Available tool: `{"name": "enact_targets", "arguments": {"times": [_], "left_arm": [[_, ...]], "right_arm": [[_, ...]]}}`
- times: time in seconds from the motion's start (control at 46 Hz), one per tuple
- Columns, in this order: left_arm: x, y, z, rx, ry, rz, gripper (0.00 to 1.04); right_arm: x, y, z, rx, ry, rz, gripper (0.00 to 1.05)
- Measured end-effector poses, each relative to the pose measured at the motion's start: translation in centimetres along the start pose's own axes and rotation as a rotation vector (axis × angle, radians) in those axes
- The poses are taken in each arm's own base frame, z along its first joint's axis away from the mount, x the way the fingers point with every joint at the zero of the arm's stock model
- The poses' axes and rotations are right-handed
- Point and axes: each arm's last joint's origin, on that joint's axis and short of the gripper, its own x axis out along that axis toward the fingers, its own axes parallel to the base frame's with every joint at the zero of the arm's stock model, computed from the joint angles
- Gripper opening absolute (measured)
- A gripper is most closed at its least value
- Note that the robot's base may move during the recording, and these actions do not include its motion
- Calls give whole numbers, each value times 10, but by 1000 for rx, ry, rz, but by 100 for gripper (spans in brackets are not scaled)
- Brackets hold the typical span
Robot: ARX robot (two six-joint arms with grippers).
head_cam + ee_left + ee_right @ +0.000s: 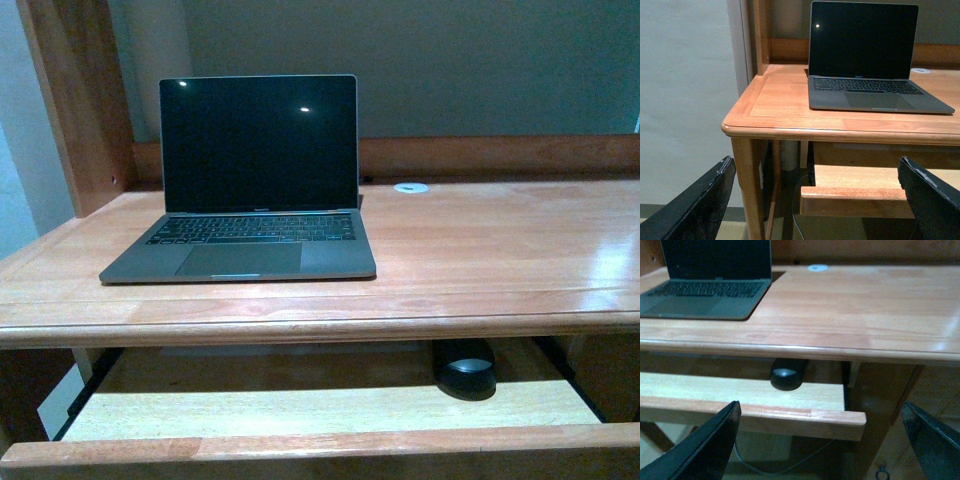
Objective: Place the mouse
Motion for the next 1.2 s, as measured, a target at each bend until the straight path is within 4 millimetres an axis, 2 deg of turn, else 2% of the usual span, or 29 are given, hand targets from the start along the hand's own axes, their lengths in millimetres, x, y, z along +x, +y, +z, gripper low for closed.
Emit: {"name": "enact_targets", "arguments": {"times": [0.152, 0.239, 0.435, 1.065, 1.196], "left_arm": [[0, 0, 0, 0, 0, 0, 98], [0, 0, 0, 0, 0, 0, 98], [0, 0, 0, 0, 0, 0, 98], [0, 0, 0, 0, 0, 0, 98], [0, 0, 0, 0, 0, 0, 98]], "right_arm": [[28, 14, -6, 8, 157, 44, 98], [38, 18, -12, 11, 227, 55, 98], [61, 28, -18, 5, 276, 44, 98], [63, 27, -18, 1, 271, 38, 98], [73, 31, -20, -6, 287, 44, 98]]}}
